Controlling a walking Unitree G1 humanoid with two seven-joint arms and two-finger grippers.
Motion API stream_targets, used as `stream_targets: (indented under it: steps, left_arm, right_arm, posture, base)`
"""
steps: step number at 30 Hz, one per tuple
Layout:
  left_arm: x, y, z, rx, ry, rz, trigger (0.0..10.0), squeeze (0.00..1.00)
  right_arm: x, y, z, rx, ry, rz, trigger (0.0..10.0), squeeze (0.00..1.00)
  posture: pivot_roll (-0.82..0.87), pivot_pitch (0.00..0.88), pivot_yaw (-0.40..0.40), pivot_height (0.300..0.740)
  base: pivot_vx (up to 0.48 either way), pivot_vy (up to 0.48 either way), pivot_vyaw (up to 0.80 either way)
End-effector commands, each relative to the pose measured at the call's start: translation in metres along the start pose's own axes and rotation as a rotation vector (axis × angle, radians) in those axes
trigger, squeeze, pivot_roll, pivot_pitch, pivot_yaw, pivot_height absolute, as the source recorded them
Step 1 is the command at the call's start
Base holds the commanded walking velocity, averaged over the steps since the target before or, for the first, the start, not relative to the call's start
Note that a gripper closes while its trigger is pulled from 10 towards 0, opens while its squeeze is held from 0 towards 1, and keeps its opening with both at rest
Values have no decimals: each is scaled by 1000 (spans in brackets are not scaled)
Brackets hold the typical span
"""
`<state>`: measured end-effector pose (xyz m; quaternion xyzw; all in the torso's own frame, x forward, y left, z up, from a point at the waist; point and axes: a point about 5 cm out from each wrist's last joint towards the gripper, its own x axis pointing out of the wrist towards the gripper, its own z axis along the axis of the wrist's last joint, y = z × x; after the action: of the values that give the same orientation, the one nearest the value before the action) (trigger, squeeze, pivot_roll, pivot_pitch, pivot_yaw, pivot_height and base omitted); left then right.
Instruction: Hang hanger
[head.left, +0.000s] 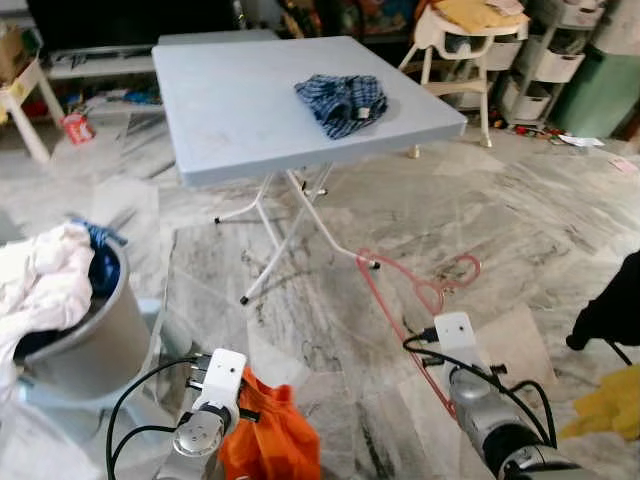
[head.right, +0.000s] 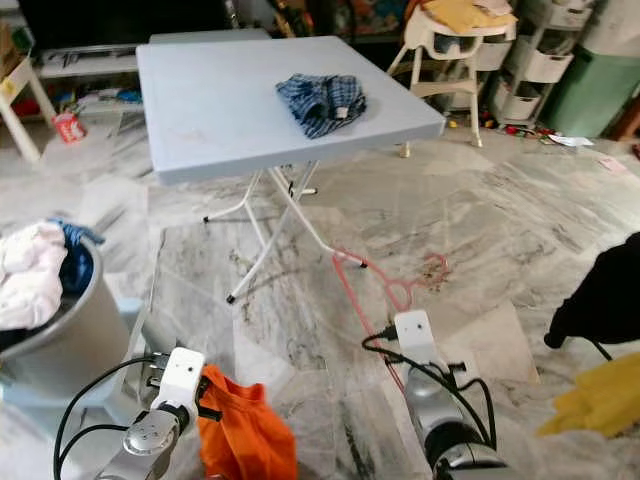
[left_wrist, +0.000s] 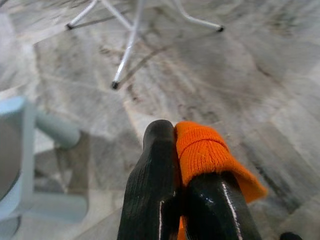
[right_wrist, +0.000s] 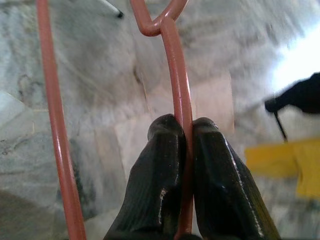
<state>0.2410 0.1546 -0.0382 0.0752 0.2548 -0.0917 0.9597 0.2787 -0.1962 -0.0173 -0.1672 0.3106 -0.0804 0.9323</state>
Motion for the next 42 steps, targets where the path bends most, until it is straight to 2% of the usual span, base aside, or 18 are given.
stream_targets:
  steps: [1, 10, 17, 34, 42]
  left_arm:
    - [5, -2, 11, 8, -28, -19, 10000, 0]
    - [11, 10, 23, -8, -26, 2, 10000, 0]
    - [13, 17, 29, -12, -36, 11, 10000, 0]
    - [15, 11, 31, 7, -29, -30, 10000, 0]
    - [14, 8, 28, 12, -21, -20, 10000, 0]
  right_arm:
    - [0, 0, -2, 26, 5, 2, 10000, 0]
    - [-2, 2, -8, 52, 13, 5, 10000, 0]
    - [-3, 6, -5, 89, 10, 12, 10000, 0]
    - [-3, 10, -6, 137, 32, 2, 10000, 0]
    - [-3, 11, -6, 139, 36, 10, 10000, 0]
  posture:
    - [-38, 0, 12, 740]
    - [-65, 0, 39, 740]
    - [-66, 0, 50, 740]
    - [-84, 0, 63, 740]
    - [-60, 0, 41, 740]
  base:
    - [0, 266, -800]
    - [201, 317, -661]
    - [319, 346, 0]
    - [330, 345, 0]
    - [239, 167, -570]
